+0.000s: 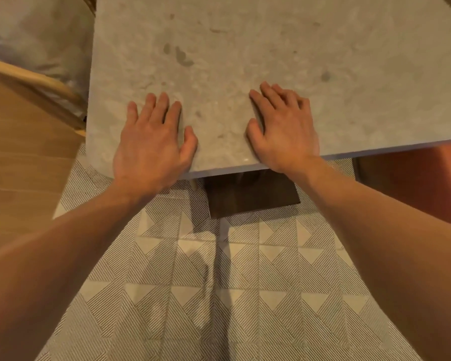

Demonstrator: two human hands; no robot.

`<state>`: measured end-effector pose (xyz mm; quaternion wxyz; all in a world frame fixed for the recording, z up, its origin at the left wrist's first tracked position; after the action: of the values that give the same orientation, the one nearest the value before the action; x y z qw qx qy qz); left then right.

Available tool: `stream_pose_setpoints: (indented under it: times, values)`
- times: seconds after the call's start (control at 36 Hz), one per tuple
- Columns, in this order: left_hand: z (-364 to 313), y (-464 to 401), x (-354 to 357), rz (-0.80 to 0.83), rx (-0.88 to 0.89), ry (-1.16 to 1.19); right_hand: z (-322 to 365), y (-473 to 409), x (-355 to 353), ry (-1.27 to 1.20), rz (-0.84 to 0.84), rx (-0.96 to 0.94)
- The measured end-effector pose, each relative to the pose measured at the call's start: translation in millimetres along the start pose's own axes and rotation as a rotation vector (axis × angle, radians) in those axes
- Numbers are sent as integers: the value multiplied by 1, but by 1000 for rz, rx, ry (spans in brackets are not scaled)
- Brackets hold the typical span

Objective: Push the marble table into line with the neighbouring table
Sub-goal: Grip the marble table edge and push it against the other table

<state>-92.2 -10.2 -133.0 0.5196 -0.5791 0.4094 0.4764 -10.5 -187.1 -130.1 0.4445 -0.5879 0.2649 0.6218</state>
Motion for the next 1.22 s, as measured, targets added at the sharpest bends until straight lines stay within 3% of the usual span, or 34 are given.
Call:
stream_pose_setpoints:
  times: [0.56,1.22]
  values:
    - [13,-24,-6,-238,101,-60,6,-29,11,-2,-53,23]
    - [42,-63,-13,-373,162,-11,19,-68,19,41,-65,59]
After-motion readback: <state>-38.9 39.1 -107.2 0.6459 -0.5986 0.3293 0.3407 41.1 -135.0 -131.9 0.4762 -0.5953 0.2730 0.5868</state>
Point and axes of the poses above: each hand's wrist, its own y-axis away from the middle knuckle, its own x-axis out of the palm, z = x × y, the point moved 9 cm from there along -y, towards the middle knuckle, and after that the axes turned 7 degrees about -y, right-handed, at the moved point
